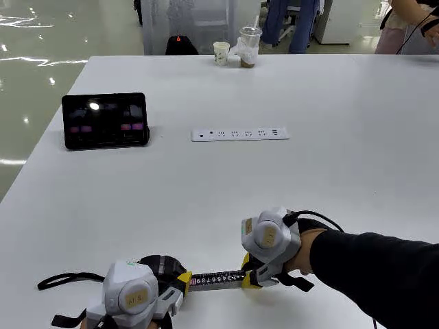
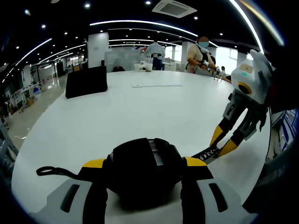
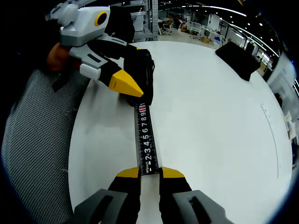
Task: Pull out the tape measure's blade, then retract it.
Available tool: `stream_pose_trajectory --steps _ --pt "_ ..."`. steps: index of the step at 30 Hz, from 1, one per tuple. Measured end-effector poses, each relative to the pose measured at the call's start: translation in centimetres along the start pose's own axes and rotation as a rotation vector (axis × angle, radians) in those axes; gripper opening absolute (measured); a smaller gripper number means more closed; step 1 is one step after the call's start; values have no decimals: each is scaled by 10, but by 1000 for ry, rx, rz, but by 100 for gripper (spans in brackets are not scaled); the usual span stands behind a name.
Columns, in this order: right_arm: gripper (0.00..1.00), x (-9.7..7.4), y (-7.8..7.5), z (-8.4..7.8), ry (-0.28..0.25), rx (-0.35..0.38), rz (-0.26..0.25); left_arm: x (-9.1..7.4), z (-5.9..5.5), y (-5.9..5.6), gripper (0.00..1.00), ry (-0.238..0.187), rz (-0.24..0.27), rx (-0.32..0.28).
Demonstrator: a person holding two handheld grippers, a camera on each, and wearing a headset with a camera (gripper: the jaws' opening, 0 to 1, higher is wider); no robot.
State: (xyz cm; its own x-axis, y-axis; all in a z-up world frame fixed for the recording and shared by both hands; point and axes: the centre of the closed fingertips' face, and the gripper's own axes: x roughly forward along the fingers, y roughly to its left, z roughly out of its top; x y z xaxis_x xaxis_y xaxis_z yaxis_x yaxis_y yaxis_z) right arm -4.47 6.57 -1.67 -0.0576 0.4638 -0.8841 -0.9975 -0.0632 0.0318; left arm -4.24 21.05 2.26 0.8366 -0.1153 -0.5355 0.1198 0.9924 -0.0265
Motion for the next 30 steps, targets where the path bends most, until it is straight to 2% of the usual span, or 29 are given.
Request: stream_pose_trajectory --steps 13,17,30 --pt "12 2 0 4 -14 -11 0 -1 0 0 58 1 -4 -16" --pt "12 3 -1 5 -43 24 -1 -1 -1 1 57 2 -7 -34" --pt "12 7 2 14 -63 24 -1 -2 -1 2 57 5 -13 -36"
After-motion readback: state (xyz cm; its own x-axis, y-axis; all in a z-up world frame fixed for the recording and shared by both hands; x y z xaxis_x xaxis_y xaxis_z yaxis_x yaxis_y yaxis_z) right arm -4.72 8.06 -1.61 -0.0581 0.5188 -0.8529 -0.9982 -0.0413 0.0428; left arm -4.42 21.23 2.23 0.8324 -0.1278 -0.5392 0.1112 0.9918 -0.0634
